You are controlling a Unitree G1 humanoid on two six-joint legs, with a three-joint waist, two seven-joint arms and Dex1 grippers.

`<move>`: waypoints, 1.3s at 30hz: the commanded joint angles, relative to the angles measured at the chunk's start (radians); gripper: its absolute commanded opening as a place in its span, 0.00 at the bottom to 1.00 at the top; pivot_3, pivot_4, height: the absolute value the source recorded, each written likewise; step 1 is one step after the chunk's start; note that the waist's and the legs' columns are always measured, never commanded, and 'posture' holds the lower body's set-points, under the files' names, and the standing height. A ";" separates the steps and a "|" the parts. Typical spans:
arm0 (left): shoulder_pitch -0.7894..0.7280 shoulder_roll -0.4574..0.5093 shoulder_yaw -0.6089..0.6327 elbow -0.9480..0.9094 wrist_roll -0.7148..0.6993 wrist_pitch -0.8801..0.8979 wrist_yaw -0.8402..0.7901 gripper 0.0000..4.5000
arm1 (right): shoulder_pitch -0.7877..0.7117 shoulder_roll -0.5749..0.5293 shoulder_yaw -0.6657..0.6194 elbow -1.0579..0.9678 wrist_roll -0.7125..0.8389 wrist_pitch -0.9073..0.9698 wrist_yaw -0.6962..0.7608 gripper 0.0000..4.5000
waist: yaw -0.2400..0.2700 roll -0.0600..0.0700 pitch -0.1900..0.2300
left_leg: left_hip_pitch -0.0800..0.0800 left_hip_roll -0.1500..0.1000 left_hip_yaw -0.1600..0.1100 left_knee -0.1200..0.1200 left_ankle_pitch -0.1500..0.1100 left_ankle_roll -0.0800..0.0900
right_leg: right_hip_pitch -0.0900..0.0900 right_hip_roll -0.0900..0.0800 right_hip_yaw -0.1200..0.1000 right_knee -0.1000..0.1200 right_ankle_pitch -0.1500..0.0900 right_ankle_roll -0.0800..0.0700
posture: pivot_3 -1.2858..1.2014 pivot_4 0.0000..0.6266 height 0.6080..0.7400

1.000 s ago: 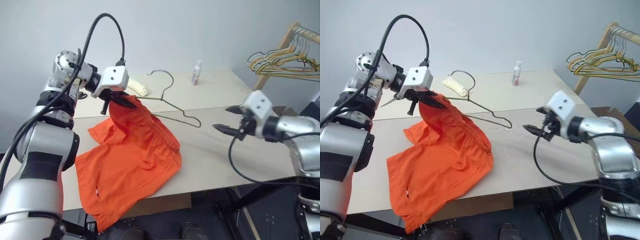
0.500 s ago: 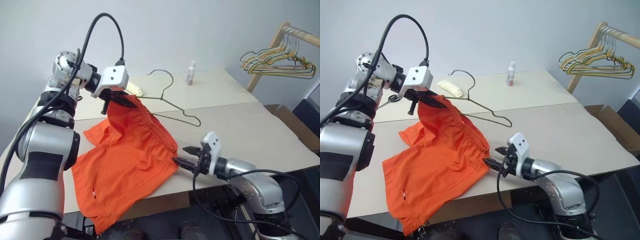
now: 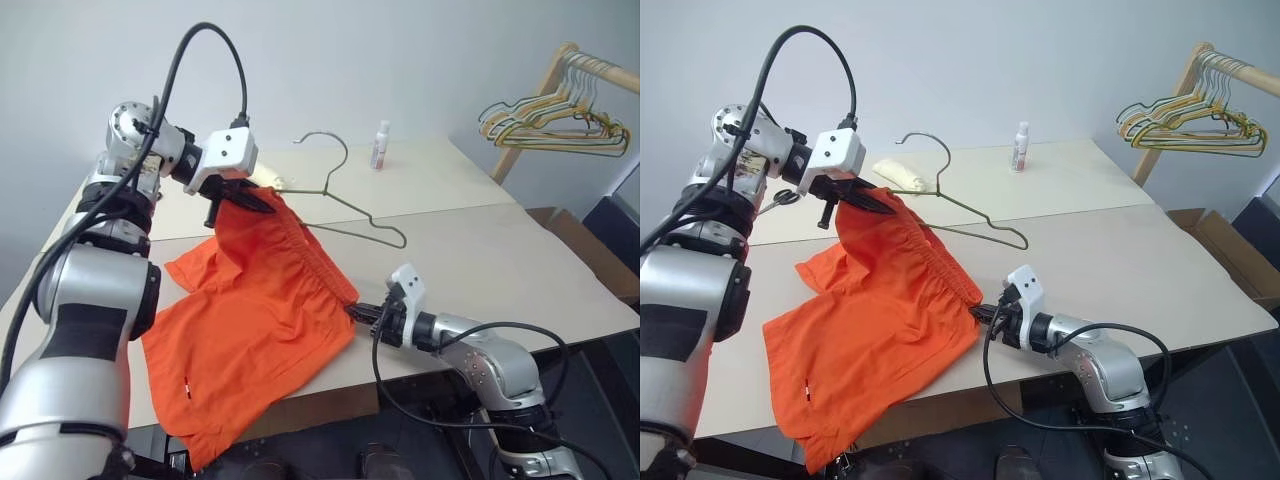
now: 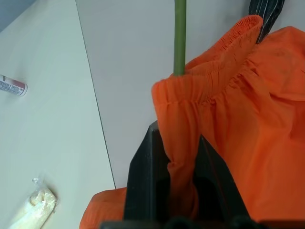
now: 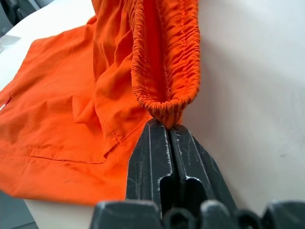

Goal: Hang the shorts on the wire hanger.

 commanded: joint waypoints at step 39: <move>-0.009 0.120 -0.290 -0.072 -0.116 -0.104 0.014 0.00 | -0.199 -0.574 -0.093 0.043 -0.033 -0.248 0.436 0.00 | 0.032 -0.001 0.001 | 0.001 -0.001 0.004 0.002 -0.001 0.002 | 0.001 0.000 0.003 -0.005 -0.001 0.002 | 0.52 0.00 1.00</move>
